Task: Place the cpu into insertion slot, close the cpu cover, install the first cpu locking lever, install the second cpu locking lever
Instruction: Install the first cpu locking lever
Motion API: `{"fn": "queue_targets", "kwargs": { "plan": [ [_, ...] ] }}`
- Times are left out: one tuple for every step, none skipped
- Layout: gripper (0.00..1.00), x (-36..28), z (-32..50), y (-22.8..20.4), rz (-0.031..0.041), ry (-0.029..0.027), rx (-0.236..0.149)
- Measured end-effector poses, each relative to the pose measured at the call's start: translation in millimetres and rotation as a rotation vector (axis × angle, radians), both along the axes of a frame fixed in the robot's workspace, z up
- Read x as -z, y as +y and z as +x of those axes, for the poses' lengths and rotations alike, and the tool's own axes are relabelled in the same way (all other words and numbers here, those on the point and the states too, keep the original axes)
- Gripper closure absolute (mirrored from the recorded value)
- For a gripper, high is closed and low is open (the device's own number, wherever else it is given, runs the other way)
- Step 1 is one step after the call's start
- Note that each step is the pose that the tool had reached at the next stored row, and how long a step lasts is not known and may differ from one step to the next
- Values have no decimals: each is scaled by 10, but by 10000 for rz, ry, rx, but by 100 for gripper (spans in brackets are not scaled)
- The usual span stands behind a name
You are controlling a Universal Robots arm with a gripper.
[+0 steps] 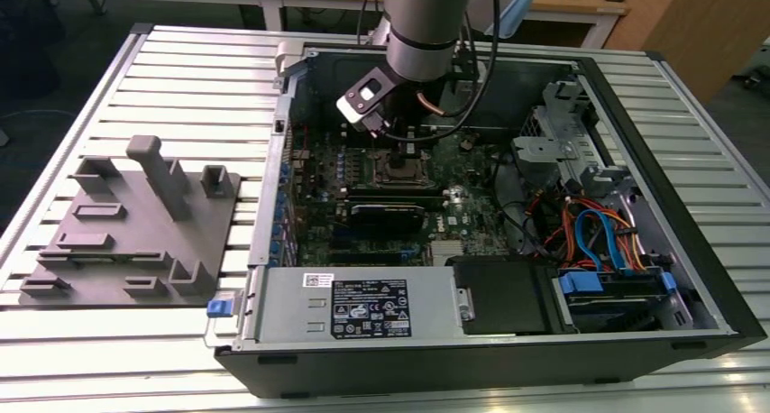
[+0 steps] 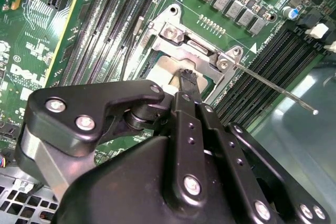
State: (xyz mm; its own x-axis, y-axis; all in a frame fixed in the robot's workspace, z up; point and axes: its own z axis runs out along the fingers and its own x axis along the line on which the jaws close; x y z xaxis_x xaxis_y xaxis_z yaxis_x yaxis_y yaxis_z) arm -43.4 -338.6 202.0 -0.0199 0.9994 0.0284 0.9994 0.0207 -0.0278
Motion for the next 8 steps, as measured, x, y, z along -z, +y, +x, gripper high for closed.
{"fn": "queue_targets", "kwargs": {
  "plan": [
    [90, 0, 0, 0, 0, 0, 0],
    [90, 0, 0, 0, 2, -3, -1],
    [90, 0, 0, 0, 2, -4, -1],
    [90, 0, 0, 0, 2, -3, -1],
    [90, 0, 0, 0, 1, -2, 0],
    [90, 0, 0, 0, 1, -2, 0],
    [90, 0, 0, 0, 2, -3, -1],
    [90, 0, 0, 0, 2, -2, 0]
  ]
}}
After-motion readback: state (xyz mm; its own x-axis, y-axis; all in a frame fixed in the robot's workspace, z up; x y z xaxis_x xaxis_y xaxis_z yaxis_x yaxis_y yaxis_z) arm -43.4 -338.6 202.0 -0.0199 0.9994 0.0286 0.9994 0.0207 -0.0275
